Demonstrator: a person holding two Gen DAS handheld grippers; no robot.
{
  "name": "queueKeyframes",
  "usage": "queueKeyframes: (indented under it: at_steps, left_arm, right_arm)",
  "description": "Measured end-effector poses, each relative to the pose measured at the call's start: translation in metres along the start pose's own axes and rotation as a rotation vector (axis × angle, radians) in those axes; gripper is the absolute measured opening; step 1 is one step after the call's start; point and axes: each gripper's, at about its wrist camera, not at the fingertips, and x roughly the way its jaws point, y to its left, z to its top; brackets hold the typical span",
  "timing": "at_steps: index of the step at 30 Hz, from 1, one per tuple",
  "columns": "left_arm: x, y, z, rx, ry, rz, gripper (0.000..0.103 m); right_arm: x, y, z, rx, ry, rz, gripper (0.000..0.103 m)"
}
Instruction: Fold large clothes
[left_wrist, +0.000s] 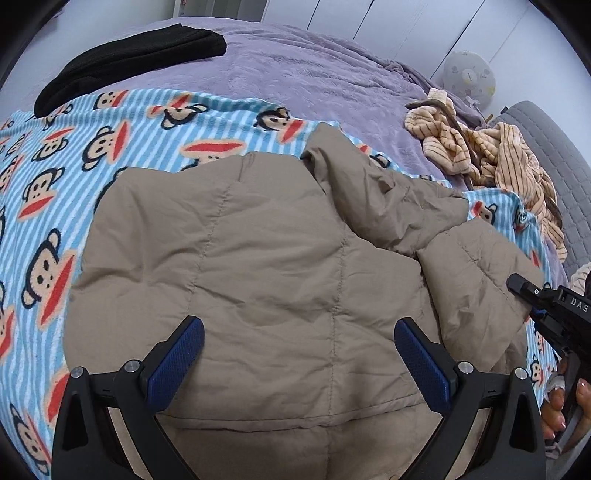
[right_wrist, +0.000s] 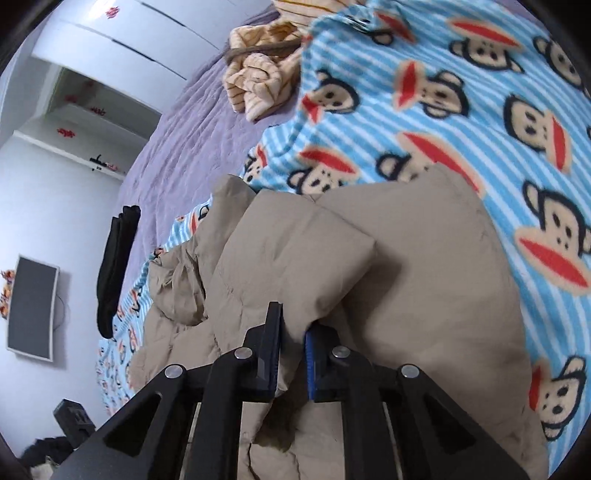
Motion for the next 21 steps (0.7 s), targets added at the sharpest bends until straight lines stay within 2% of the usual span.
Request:
queueKeyframes:
  at_steps: [4, 7, 8, 9, 12, 14, 16, 17, 18, 19, 20, 21]
  left_arm:
    - [-0.006, 0.023, 0.003, -0.087, 0.006, -0.108, 0.103]
    - [-0.010, 0.035, 0.006, -0.134, 0.003, -0.160, 0.103]
    - [-0.012, 0.038, 0.006, -0.147, 0.002, -0.179, 0.103]
    - [-0.013, 0.040, 0.007, -0.160, 0.002, -0.203, 0.103]
    - [-0.013, 0.042, 0.010, -0.194, 0.016, -0.301, 0.103]
    - [-0.008, 0.038, 0.011, -0.211, 0.046, -0.368, 0.103]
    - [-0.002, 0.029, 0.012, -0.207, 0.064, -0.402, 0.103]
    - [0.000, 0.024, 0.011, -0.194, 0.071, -0.406, 0.103]
    - [0.003, 0.019, 0.011, -0.181, 0.078, -0.398, 0.103]
    - [0.006, 0.015, 0.010, -0.173, 0.087, -0.387, 0.103]
    - [0.010, 0.012, 0.009, -0.167, 0.098, -0.381, 0.103]
    - [0.012, 0.011, 0.008, -0.160, 0.107, -0.373, 0.103]
  right_arm:
    - [0.006, 0.068, -0.014, -0.281, 0.001, 0.043, 0.012]
    - [0.018, 0.113, -0.042, -0.469, 0.058, 0.094, 0.012]
    - [0.021, 0.125, -0.060, -0.550, 0.100, 0.106, 0.012]
    - [0.021, 0.125, -0.060, -0.550, 0.100, 0.106, 0.012]
    - [0.040, 0.133, -0.088, -0.609, 0.191, 0.108, 0.012]
    - [0.052, 0.132, -0.101, -0.624, 0.245, 0.084, 0.013]
    - [0.064, 0.129, -0.111, -0.626, 0.305, 0.058, 0.015]
    - [0.066, 0.126, -0.115, -0.620, 0.322, 0.052, 0.023]
    - [0.065, 0.122, -0.116, -0.608, 0.334, 0.052, 0.039]
    - [0.061, 0.118, -0.117, -0.593, 0.340, 0.057, 0.049]
    - [0.055, 0.114, -0.117, -0.577, 0.338, 0.065, 0.066]
    - [0.047, 0.109, -0.115, -0.560, 0.326, 0.074, 0.070]
